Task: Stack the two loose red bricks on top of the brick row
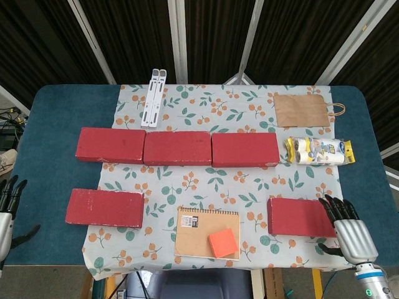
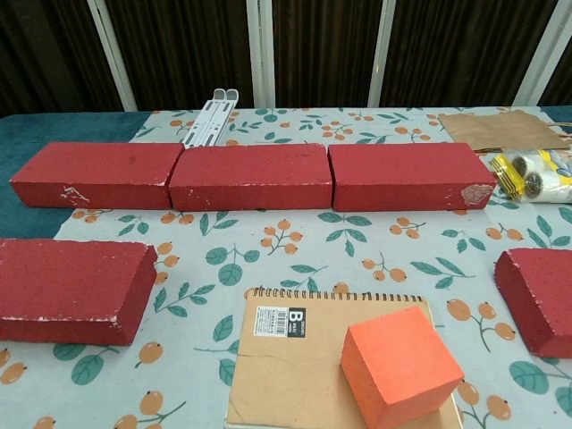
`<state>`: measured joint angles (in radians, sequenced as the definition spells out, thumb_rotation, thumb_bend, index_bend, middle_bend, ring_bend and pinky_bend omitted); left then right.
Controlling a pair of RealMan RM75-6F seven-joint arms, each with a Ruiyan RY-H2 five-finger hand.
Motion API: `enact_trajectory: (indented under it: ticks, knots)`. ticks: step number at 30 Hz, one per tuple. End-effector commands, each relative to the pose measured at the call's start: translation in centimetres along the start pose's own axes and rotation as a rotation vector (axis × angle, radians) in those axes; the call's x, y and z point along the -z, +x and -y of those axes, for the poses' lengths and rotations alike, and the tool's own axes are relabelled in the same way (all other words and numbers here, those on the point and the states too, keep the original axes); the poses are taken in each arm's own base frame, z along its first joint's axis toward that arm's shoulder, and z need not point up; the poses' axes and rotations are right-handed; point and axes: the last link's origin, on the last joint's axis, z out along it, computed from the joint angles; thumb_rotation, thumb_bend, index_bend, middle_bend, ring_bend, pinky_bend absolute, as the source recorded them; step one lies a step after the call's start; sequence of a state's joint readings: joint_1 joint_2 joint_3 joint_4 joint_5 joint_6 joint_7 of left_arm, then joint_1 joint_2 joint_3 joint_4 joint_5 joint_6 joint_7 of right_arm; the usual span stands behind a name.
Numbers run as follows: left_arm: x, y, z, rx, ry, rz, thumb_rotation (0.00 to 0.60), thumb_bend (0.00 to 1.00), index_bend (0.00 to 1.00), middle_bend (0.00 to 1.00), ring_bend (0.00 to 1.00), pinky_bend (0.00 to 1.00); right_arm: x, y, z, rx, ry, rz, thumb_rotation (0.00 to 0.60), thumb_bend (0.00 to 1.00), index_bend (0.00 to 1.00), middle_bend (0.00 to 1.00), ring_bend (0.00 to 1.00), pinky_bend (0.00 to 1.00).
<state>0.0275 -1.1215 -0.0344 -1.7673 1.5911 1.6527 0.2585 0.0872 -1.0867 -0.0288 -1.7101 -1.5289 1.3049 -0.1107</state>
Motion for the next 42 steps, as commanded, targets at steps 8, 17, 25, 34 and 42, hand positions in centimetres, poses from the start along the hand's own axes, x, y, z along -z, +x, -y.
enact_trajectory:
  ticks: [8,17,25,34,42]
  knots:
    - [-0.1,-0.1,-0.1,-0.005,-0.003,0.000,0.600,0.00,0.02,0.00,0.00,0.07,-2.9,-1.7,1.3,0.050,0.027,0.126,0.600,0.00,0.00,0.00,0.00,0.00]
    - [-0.3,-0.1,0.1,-0.014,0.015,-0.008,0.600,0.00,0.02,0.00,0.00,0.07,-5.4,-1.6,1.7,0.069,0.025,0.159,0.600,0.00,0.00,0.00,0.00,0.00]
    - [-0.3,0.1,0.5,-0.019,0.043,-0.028,0.600,0.00,0.02,0.00,0.00,0.07,-6.9,-2.3,2.1,0.092,0.024,0.211,0.600,0.00,0.00,0.00,0.00,0.00]
    - [-0.3,-0.1,0.3,-0.032,0.044,-0.019,0.600,0.00,0.02,0.00,0.00,0.07,-7.7,-2.7,2.5,0.112,0.030,0.237,0.600,0.00,0.00,0.00,0.00,0.00]
    - [-0.4,-0.3,0.1,-0.034,0.043,-0.012,0.600,0.00,0.02,0.00,0.00,0.07,-8.0,-2.4,3.1,0.123,0.046,0.233,0.600,0.00,0.00,0.01,0.00,0.00]
